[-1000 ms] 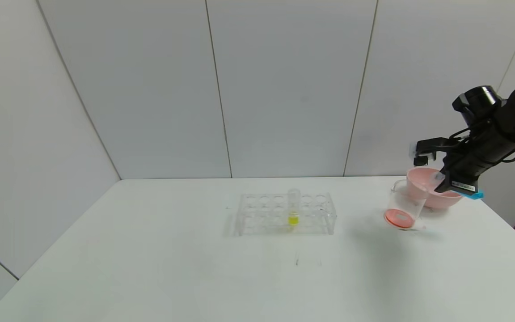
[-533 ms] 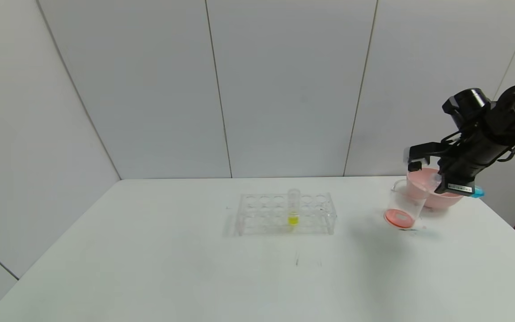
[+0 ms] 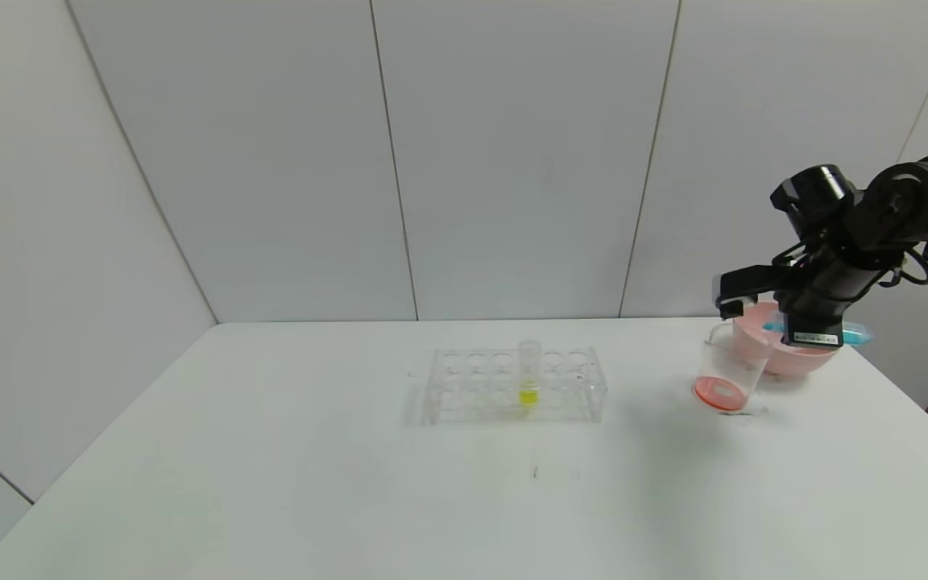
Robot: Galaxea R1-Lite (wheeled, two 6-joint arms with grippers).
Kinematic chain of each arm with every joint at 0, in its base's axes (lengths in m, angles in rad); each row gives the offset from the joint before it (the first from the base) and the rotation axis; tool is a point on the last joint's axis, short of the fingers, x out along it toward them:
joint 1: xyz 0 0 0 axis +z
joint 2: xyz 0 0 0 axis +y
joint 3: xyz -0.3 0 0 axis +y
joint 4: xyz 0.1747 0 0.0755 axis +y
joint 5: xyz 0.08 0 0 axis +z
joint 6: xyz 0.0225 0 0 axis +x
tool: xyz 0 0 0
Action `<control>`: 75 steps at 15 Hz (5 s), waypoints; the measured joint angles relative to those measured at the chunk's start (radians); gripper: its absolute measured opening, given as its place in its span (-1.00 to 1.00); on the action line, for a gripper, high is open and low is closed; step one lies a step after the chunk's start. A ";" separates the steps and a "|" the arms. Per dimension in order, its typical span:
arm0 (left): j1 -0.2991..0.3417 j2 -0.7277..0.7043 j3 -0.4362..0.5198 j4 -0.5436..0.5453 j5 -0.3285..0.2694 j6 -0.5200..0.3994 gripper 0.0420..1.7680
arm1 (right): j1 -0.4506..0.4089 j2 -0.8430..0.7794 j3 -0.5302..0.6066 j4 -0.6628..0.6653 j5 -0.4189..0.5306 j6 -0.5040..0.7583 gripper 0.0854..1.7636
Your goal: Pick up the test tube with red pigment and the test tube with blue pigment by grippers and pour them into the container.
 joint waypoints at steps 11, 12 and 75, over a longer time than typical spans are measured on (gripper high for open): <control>0.000 0.000 0.000 0.000 0.000 0.000 1.00 | 0.063 0.018 0.000 -0.061 -0.208 -0.105 -0.49; 0.000 0.000 0.000 0.000 0.000 0.000 1.00 | 0.067 0.018 0.000 -0.074 -0.212 -0.118 -0.49; 0.000 0.000 0.000 0.000 0.000 0.000 1.00 | -0.285 -0.123 0.893 -1.710 0.510 1.173 -0.49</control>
